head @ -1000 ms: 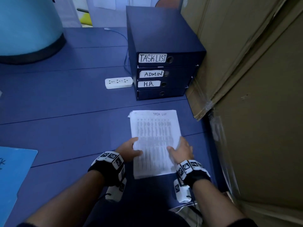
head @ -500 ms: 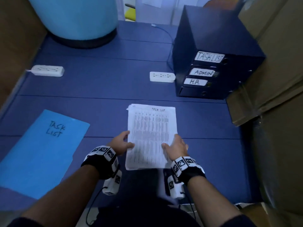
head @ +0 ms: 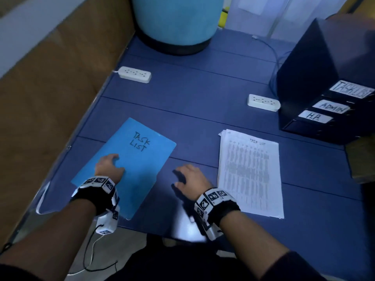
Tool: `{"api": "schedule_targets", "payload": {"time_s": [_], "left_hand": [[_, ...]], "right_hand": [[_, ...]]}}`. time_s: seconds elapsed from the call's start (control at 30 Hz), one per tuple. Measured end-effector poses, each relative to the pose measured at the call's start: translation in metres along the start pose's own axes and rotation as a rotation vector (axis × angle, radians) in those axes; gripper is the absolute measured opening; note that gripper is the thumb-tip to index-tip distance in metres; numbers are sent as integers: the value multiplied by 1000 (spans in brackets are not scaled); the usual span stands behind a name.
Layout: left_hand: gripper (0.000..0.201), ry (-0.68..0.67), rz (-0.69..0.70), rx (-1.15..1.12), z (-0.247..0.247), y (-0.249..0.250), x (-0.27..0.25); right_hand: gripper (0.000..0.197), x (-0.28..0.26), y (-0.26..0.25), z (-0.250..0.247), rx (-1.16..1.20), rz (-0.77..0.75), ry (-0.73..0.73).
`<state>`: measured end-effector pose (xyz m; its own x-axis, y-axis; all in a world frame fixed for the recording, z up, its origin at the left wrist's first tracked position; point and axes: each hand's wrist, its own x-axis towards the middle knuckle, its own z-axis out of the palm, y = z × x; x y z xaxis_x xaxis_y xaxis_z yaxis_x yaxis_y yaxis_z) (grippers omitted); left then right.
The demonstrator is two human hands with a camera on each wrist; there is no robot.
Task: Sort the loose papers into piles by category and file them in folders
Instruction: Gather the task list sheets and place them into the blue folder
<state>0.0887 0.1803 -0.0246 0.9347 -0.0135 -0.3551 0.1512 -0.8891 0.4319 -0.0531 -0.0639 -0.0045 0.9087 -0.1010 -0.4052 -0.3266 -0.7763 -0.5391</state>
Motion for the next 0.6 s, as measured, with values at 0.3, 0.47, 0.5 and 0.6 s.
{"api": "schedule_targets", "payload": {"time_s": [0.3,0.47,0.5,0.6], "left_hand": [[101,-95,-153,302,-24,-77,5],[87,-166,-193,195,-27,-76,2],[71,-173,-184,113,-28,-74,1],[22,-84,-105,-97,-34,-61,-2]], "right_hand": [[62,20,-42,32,-328,55,-262],[67,17,-48,32,-255,91,-271],[68,16,-48,32,-232,94,-265],[68,10,-45,33,-136,89,-235]]}}
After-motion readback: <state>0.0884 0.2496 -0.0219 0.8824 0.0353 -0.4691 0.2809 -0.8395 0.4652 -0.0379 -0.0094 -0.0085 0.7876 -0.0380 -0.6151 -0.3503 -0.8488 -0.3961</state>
